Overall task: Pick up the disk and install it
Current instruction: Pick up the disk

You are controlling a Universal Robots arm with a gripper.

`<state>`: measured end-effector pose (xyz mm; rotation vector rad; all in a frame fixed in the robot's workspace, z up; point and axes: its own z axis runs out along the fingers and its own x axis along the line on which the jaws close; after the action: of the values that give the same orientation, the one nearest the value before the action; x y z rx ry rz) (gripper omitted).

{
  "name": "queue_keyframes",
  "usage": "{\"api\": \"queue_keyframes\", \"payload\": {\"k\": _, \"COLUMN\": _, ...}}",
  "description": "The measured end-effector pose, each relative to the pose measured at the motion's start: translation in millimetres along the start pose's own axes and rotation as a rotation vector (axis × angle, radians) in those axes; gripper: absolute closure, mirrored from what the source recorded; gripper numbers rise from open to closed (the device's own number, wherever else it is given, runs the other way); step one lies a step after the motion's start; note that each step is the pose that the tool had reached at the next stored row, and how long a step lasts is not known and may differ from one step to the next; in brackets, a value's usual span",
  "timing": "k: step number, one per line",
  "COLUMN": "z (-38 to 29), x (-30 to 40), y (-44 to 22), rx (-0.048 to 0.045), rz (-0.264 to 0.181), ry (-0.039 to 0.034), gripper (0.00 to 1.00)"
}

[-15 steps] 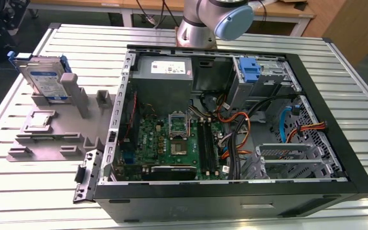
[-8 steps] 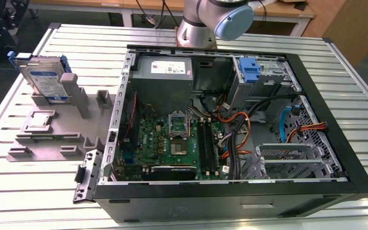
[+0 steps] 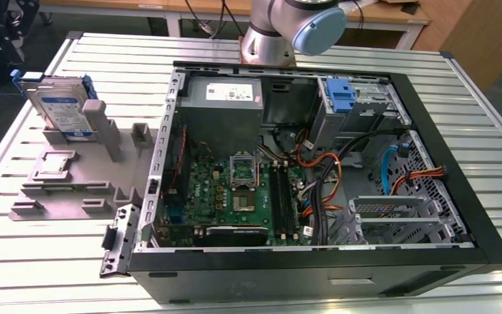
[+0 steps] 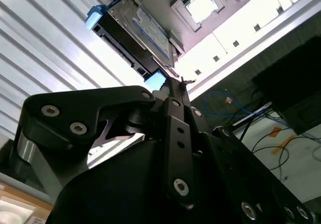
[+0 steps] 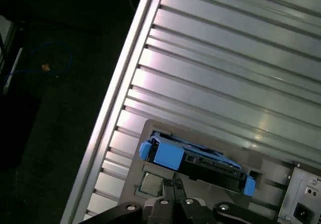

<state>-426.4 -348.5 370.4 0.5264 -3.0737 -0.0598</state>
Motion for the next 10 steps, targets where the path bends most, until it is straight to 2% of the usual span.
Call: {"api": "queue_keyframes", "payload": {"k": 10, "z": 0.2, "x": -0.1, "y": 0.0, "rx": 0.0000, "rz": -0.092, "ry": 0.0025, "gripper": 0.90}}
